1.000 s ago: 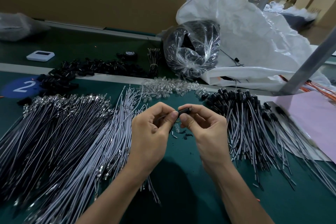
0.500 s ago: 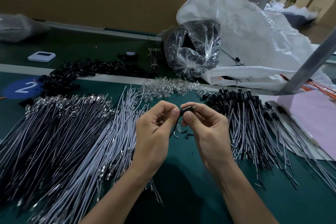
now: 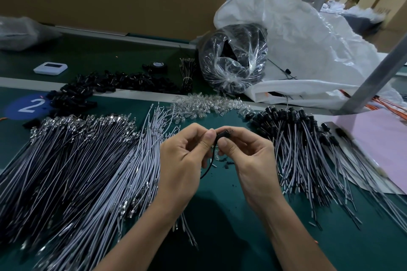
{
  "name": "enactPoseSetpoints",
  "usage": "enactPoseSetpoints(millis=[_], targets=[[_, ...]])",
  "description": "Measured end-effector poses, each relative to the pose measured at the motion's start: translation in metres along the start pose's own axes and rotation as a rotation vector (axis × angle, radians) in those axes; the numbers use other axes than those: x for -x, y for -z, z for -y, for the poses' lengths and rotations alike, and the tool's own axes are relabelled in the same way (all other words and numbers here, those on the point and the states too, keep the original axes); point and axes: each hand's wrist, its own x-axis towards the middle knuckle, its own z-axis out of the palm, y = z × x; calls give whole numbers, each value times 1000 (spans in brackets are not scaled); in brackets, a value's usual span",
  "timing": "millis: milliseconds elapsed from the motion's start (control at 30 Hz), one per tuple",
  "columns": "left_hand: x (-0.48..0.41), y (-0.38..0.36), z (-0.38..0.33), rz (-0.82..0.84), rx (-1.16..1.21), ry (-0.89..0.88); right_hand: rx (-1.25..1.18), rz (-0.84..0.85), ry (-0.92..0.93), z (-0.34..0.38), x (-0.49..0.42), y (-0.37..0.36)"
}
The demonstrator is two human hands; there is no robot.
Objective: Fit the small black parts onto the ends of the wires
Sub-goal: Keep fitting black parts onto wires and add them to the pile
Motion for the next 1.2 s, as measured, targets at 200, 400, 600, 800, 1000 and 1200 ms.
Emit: enactPoseSetpoints(millis=[200, 400, 600, 800, 1000, 1200], targets=[[2, -4, 0, 19, -71, -5, -115, -60, -28, 5, -4, 3], [2, -7, 1, 82, -57, 19, -130, -73, -87, 4, -2, 3], [2, -7, 2, 91, 59, 63, -212, 0, -199, 6, -1, -1], [1, -10, -2, 162, 225, 150, -199, 37, -195, 8, -3, 2], [1, -7, 1, 151, 176, 157, -157, 61, -187, 7, -5, 6], [-7, -1, 1, 87, 129, 98, -107, 100, -189, 3, -7, 7]])
